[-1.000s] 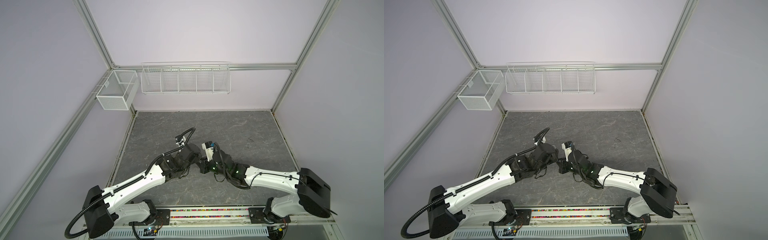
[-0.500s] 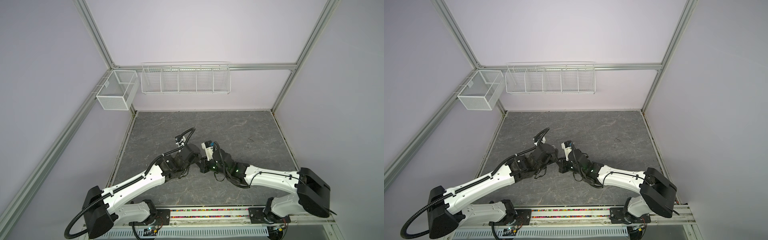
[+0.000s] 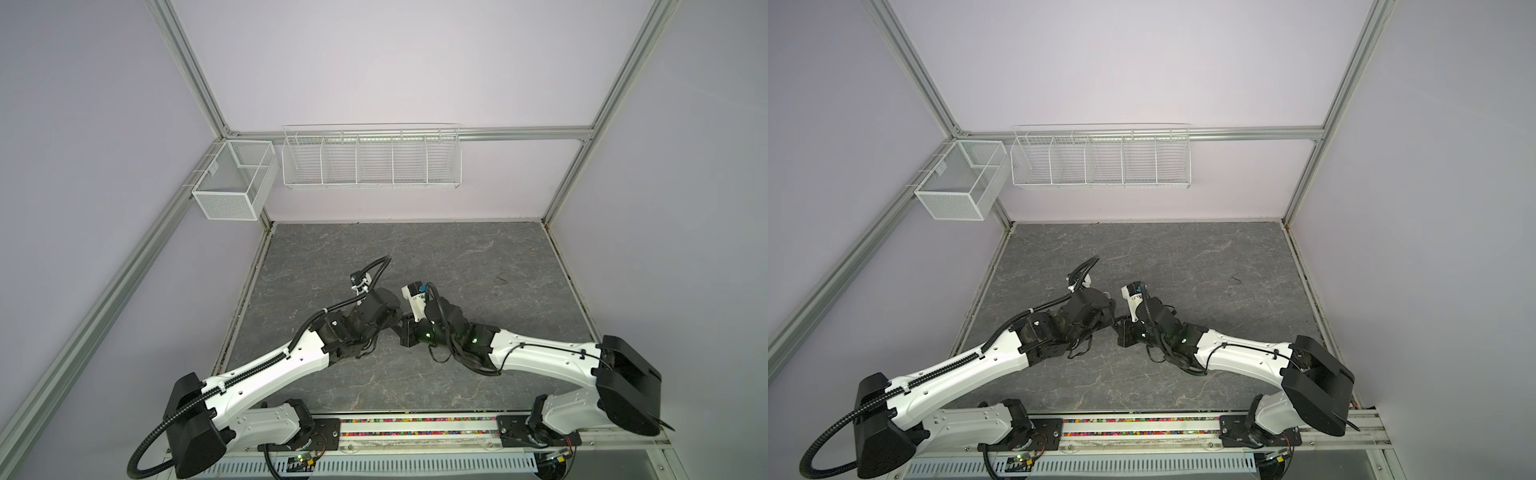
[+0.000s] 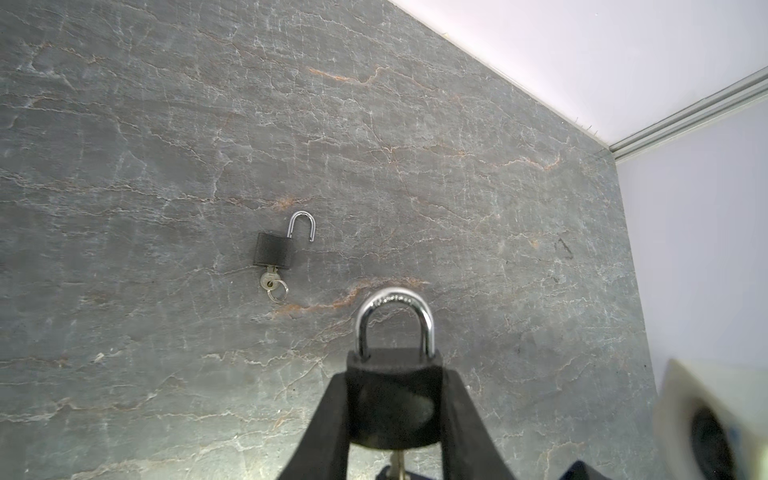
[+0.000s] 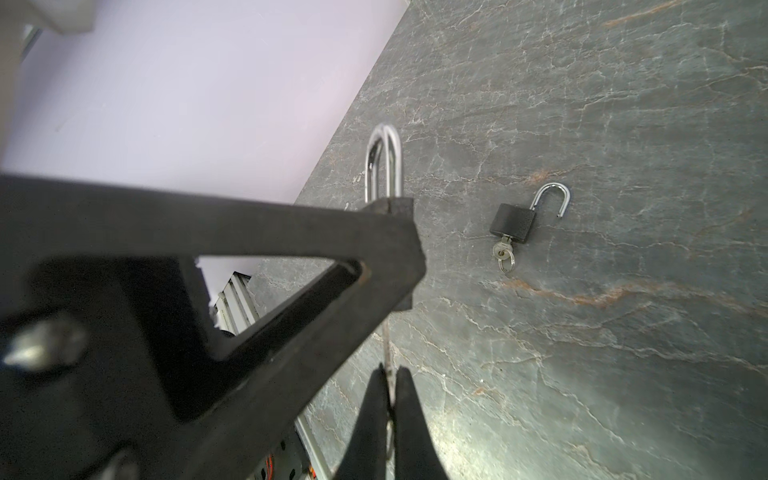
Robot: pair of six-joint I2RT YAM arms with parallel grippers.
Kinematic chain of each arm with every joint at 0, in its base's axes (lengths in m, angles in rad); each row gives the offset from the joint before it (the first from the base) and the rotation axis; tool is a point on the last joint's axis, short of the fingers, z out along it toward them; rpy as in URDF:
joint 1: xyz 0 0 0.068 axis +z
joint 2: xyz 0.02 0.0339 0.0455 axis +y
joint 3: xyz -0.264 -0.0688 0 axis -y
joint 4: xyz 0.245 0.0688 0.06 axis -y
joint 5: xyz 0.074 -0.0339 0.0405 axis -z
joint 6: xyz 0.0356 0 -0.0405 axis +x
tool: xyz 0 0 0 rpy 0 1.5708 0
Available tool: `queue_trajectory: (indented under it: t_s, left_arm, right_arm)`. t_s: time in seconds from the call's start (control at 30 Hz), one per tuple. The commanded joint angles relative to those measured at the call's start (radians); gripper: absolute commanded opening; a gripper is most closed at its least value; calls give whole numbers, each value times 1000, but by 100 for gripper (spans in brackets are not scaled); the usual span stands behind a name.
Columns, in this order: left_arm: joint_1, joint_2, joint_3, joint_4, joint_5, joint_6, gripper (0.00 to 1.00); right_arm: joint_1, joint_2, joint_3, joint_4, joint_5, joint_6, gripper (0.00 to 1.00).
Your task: Unlock with the key
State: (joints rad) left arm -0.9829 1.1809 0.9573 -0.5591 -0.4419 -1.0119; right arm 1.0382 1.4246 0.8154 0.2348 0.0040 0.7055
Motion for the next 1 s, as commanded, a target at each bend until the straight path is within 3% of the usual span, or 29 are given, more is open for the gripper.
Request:
queue_trajectory:
  t_s: [0.0,0.63,0.97]
  left_arm:
    - [-4,2,-7,-72,-27,3,0]
    - [40,-74,-12,-3,-6,-64,0]
    - [41,-113,-36,7,-3,-129,0]
  right_arm:
    - [-6,-45,57,16,-27,-33,7]
    - [-10,12,80,-24,-153,15,7]
    - [-25,21,97,31,-113,60,7]
